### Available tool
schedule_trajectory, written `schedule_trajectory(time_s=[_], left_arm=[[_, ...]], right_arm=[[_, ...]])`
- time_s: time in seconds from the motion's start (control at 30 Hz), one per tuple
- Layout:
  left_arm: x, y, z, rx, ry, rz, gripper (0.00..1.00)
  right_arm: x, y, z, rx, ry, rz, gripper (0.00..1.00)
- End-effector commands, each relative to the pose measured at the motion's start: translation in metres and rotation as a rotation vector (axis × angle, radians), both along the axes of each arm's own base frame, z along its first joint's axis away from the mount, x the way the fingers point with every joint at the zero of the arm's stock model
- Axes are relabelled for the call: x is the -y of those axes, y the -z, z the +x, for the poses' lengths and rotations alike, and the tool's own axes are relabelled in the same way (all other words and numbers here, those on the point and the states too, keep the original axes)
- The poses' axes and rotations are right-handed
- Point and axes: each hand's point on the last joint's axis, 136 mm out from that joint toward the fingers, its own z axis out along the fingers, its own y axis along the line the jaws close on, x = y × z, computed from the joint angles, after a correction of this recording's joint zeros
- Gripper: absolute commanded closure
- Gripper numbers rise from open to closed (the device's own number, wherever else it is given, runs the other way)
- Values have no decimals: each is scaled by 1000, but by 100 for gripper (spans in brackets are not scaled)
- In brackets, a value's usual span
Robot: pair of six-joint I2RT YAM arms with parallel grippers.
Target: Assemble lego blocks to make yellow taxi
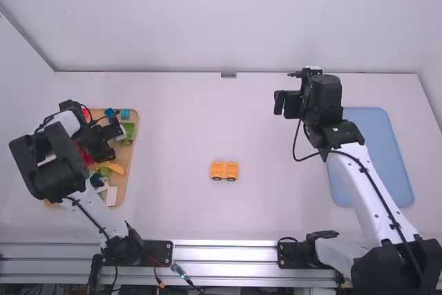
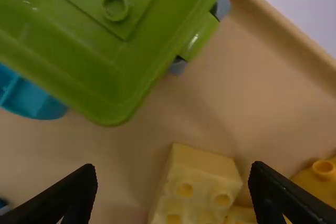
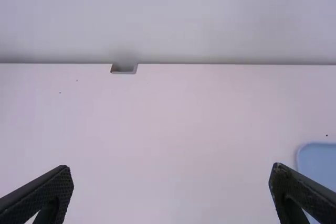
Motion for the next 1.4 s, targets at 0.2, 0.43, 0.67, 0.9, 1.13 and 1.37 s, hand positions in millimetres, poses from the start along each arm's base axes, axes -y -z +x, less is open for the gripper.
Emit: schedule_trajectory(time_s=[0.2, 0.43, 0.67, 0.9, 1.13, 1.37], left_arm=[[-8, 12, -11, -48, -14, 35, 25], [-6, 12, -13, -54, 4, 28, 29], [-5, 20, -15, -70, 6, 18, 29], [-4, 27, -17, -88, -4, 8, 52], [-10, 18, -3, -58, -85, 21, 70], [3, -12, 24, -42, -204, 9, 69]], right_arm=[[-3, -16, 5, 32, -4, 13, 1], [-3, -15, 4, 23, 9, 38, 1], [-3, -15, 4, 24, 9, 39, 1], [-3, -15, 4, 23, 9, 38, 1], [-7, -16, 4, 26, -11, 51, 1], [-7, -16, 4, 26, -11, 51, 1]])
